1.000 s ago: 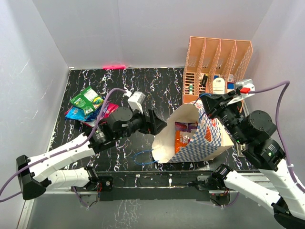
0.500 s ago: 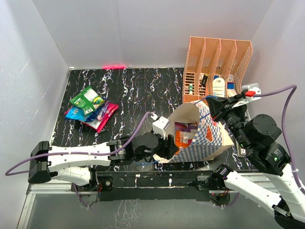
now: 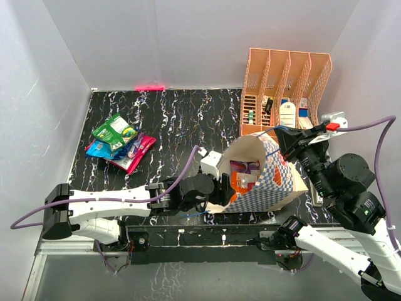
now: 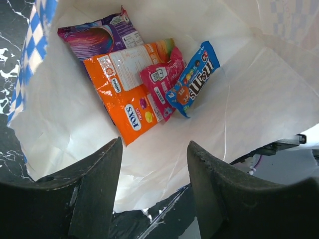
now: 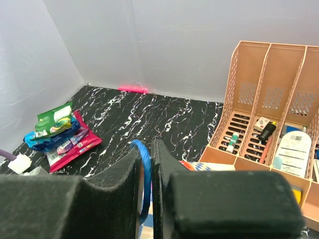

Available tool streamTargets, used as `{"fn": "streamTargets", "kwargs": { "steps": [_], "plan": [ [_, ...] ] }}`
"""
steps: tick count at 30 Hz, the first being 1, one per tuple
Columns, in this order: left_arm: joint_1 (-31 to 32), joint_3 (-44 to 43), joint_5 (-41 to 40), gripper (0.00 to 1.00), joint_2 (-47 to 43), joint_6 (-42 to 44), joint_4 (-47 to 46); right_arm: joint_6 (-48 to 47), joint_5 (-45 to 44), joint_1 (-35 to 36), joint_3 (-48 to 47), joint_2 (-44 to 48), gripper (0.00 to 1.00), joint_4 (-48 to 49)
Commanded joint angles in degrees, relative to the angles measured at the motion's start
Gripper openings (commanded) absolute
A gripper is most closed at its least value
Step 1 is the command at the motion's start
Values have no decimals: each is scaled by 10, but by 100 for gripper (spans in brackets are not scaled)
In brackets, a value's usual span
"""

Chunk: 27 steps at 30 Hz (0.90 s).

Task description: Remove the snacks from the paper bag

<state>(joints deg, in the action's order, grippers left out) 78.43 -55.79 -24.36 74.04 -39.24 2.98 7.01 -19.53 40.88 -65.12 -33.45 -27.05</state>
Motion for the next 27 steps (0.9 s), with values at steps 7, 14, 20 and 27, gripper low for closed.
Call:
{"fn": "streamTargets", "kwargs": {
  "steps": [7, 14, 20, 27],
  "plan": [
    [-6, 8, -32, 56, -63, -27, 17, 7, 10, 2, -12, 17, 7, 31],
    [-7, 18, -36, 57, -80, -45, 41, -4, 34, 2, -1, 17, 7, 41],
    [-7, 47, -27, 56, -75, -58, 12, -6, 20, 2, -2, 11, 8, 29],
    [-7, 41, -32, 50, 7, -46, -17, -14, 0, 2, 7, 24, 8, 8]
  ]
}}
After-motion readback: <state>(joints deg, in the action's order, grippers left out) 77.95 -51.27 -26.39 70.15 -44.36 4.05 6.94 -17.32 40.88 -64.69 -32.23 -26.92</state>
